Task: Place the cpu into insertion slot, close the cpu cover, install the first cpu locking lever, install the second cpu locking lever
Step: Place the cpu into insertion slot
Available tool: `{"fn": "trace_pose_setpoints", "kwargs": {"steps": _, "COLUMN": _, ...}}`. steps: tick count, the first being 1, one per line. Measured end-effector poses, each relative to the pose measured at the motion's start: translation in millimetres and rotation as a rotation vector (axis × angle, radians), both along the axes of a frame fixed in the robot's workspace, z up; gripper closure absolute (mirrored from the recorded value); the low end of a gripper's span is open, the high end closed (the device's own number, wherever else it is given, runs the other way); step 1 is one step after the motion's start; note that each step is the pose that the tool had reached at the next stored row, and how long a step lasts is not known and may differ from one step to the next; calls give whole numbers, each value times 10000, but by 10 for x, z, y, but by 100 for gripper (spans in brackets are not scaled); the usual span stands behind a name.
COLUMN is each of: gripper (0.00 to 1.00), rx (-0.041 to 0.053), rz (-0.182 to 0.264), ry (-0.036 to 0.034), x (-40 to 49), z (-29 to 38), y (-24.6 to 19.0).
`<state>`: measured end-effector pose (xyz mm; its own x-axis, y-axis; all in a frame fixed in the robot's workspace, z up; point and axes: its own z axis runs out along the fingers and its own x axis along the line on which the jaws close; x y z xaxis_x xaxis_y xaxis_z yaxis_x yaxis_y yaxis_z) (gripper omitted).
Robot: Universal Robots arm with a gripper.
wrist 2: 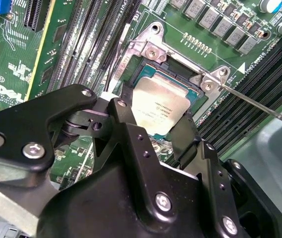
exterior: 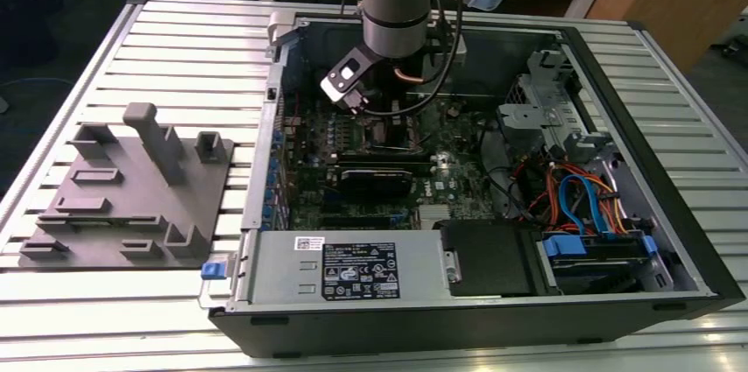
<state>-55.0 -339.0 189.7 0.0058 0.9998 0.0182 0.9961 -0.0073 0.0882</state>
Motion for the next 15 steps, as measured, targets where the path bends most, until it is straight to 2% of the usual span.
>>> {"fn": "trace_pose_setpoints", "kwargs": {"steps": 6, "gripper": 45, "rx": 15, "rz": 0, "ry": -10, "x": 2, "z": -7, "y": 3}}
{"fn": "trace_pose_setpoints", "kwargs": {"steps": 7, "gripper": 39, "rx": 10, "rz": 1, "ry": -7, "x": 1, "z": -6, "y": 2}}
{"fn": "trace_pose_setpoints", "kwargs": {"steps": 15, "gripper": 39, "rx": 1, "rz": 0, "ry": -1, "x": 0, "z": -4, "y": 0}}
